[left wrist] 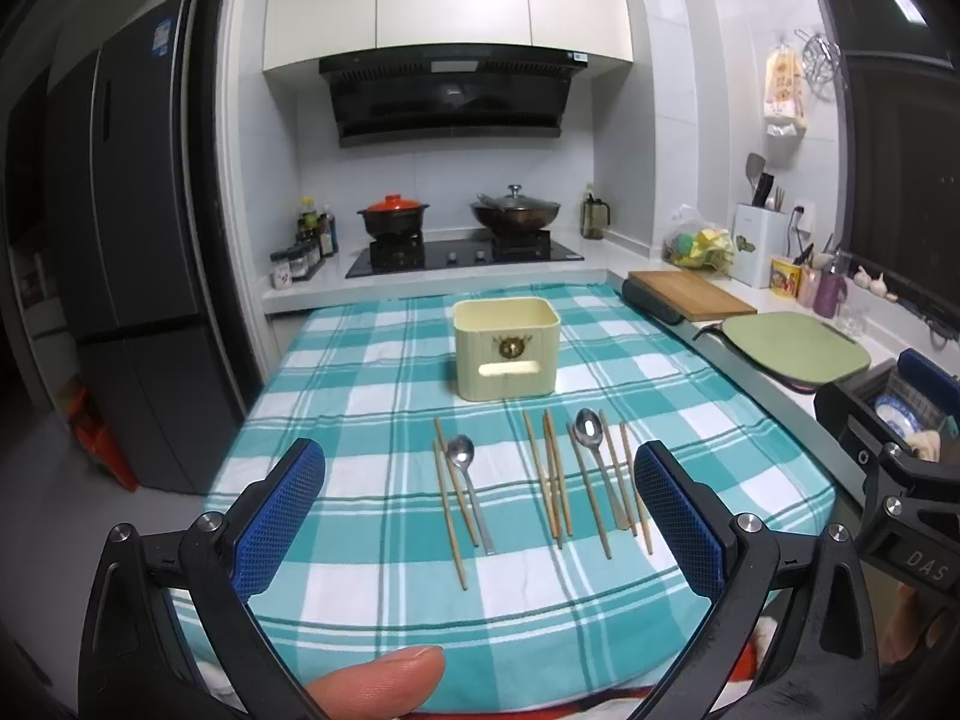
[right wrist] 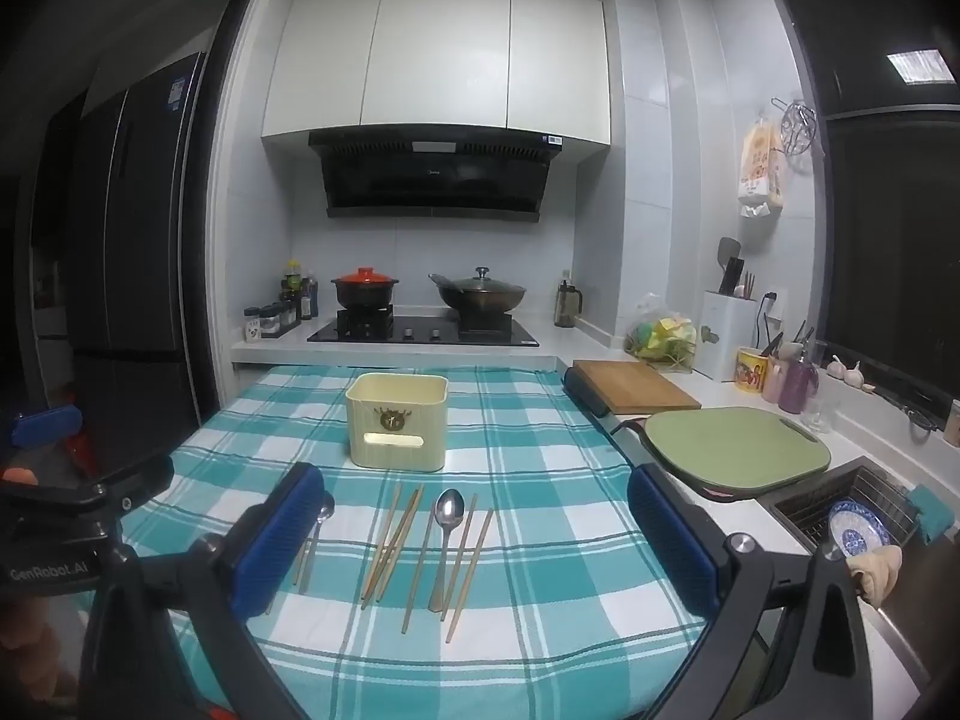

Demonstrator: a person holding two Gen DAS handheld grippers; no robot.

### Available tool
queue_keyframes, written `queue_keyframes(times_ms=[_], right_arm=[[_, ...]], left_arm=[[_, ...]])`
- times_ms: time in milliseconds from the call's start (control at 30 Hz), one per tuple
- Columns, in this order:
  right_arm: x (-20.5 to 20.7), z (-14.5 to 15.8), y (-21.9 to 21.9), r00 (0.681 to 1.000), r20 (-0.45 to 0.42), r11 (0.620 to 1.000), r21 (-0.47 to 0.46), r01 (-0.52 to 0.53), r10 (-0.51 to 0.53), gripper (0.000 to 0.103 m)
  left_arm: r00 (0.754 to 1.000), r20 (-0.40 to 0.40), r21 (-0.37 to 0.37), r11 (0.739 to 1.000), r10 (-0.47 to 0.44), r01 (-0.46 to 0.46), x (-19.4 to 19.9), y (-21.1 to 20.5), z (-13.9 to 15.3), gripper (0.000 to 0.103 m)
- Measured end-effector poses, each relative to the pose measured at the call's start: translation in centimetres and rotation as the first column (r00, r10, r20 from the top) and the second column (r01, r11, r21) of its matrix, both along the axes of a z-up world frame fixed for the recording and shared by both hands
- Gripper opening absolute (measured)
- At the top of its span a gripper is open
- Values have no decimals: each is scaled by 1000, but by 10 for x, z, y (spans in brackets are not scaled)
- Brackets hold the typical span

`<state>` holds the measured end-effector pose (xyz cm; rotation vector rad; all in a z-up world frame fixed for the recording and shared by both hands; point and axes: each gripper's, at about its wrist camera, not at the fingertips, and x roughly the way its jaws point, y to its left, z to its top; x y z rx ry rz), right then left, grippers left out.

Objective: Organize utensils

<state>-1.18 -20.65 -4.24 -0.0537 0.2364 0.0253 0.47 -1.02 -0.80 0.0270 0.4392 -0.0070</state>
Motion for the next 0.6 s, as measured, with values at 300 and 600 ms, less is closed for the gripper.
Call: queue_keyframes(times_ms=[300,600], right_arm=[[3,-2,-3,1000,-1,1000,-1,4,-4,103],[4,-5,-6,1000,-10,1000,-1,2,-2,103]], left_arm=[[1000,-2,1,1000,0,0,1,0,-1,103],[1000,-11,2,1000,-1,1,3,-1,-2,103]])
